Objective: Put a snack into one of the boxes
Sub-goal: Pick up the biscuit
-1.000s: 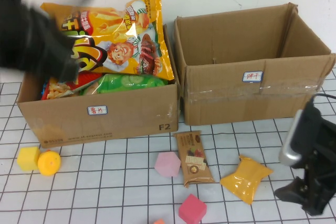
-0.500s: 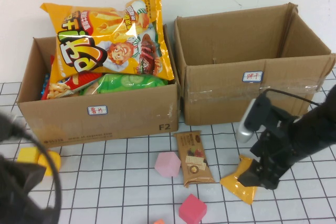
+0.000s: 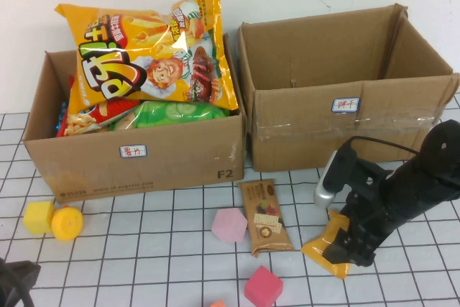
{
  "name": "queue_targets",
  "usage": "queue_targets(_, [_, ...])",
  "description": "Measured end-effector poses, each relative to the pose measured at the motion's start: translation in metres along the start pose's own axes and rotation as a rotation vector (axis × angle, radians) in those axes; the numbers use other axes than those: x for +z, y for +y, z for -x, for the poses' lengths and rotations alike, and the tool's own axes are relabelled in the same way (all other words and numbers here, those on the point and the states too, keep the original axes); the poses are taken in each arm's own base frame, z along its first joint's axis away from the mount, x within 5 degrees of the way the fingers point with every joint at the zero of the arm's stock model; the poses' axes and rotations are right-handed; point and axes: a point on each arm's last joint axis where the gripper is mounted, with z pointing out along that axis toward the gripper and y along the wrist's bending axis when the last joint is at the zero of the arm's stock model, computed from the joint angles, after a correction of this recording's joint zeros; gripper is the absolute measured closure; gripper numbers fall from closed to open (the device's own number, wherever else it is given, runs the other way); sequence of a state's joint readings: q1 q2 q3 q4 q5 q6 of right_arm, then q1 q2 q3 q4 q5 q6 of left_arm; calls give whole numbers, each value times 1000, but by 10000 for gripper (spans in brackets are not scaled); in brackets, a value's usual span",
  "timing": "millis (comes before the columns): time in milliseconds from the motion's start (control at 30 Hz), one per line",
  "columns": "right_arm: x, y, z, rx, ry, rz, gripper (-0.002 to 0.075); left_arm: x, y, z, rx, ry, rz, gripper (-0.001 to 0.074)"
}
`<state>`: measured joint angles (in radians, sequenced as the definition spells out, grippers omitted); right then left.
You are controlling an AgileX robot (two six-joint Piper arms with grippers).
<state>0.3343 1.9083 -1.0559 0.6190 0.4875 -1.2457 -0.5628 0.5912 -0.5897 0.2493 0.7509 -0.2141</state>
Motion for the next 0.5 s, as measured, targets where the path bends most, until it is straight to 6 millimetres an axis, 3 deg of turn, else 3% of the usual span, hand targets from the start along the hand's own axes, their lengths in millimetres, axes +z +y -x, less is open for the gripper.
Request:
queue_targets(133, [0,1,0,-16,7,2,114,0,1,0,9,-4,9,735])
queue_targets(300, [1,3,1,-24,13,14,246,0,1,1,16,-9,15,736])
queue_targets(500, [-4,8,1,-39,28,60,248,0,2,1,19,-12,19,736])
